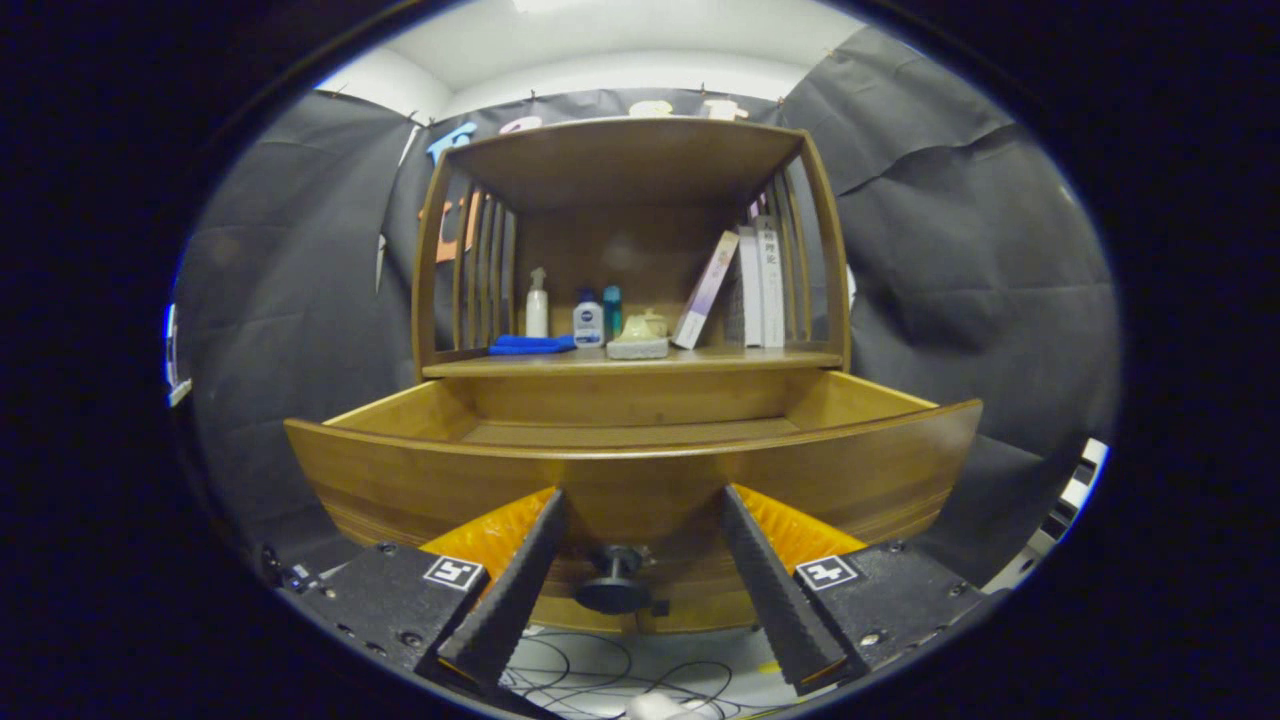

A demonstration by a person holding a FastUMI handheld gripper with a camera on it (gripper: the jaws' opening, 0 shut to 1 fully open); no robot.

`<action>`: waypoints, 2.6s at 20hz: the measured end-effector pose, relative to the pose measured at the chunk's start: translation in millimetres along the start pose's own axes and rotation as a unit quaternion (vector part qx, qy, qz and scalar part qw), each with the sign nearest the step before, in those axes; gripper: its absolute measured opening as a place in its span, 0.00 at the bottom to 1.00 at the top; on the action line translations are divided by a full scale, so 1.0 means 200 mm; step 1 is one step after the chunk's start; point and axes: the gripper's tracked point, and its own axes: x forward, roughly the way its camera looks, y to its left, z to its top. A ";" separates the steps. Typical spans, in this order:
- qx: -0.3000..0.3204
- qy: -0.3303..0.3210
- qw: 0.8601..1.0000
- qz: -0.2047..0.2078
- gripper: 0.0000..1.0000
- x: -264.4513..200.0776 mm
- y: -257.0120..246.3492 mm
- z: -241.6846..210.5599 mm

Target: Pull open the drawer, take out the items inside it, and place them on the countertop above the cabinet.

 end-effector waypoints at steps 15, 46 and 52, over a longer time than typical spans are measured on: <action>-0.003 0.007 1.000 -0.006 0.97 0.23 0.04 0.07; 0.000 0.036 0.999 -0.023 0.98 1.01 0.06 0.15; 0.014 0.038 0.999 -0.022 0.98 0.94 0.02 0.21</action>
